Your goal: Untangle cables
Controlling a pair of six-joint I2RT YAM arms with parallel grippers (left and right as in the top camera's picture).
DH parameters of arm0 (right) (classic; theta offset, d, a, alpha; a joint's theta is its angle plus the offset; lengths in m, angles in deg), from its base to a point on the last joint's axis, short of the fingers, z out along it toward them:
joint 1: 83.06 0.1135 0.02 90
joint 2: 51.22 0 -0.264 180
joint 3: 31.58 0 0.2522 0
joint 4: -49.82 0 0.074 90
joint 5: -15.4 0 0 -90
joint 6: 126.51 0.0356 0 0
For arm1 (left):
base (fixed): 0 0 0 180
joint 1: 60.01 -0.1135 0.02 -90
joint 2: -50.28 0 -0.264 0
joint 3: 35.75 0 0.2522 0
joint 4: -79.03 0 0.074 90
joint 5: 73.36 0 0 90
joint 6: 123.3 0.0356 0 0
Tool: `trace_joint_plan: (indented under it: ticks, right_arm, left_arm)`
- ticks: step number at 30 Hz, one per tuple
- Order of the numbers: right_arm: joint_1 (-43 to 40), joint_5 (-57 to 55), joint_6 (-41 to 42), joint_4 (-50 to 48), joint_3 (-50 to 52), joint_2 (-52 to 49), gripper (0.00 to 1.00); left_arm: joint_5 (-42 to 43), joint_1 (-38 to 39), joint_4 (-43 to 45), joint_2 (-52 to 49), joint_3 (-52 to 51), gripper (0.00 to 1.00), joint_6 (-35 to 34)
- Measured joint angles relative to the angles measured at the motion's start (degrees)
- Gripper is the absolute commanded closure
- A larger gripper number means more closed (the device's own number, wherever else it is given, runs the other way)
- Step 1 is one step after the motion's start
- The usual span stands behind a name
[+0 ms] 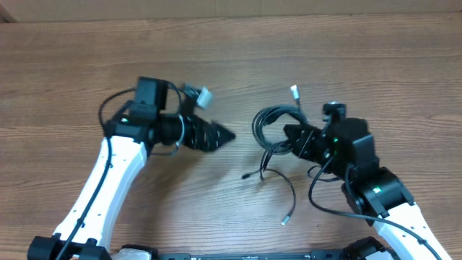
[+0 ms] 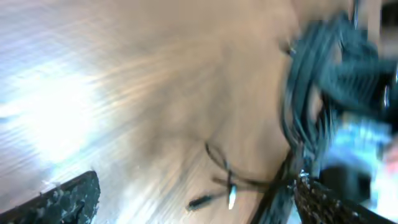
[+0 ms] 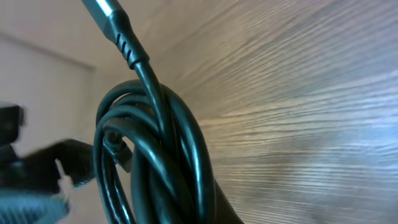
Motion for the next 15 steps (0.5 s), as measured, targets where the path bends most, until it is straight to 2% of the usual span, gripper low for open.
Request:
trace_joint_plan:
  ticks: [1, 5, 8, 15]
  right_arm:
    - [-0.3, 0.9, 2.3, -1.0, 0.0, 0.0, 0.96]
    - [-0.3, 3.3, 8.2, -1.8, 0.0, 0.0, 0.96]
    - [-0.2, 4.0, 11.3, -2.0, 0.0, 0.0, 0.96]
    - [-0.2, 4.1, 13.7, -2.0, 0.0, 0.0, 0.96]
  left_arm:
    - [-0.7, -0.6, 1.6, 0.0, 0.5, 0.00, -6.1]
    - [-1.0, 0.3, 2.0, 0.0, 0.7, 0.02, -19.3]
    - [-0.7, 4.2, 5.5, 0.0, 0.7, 0.08, -26.1]
    - [-0.1, 11.8, 13.1, 0.0, 0.7, 0.16, -36.5]
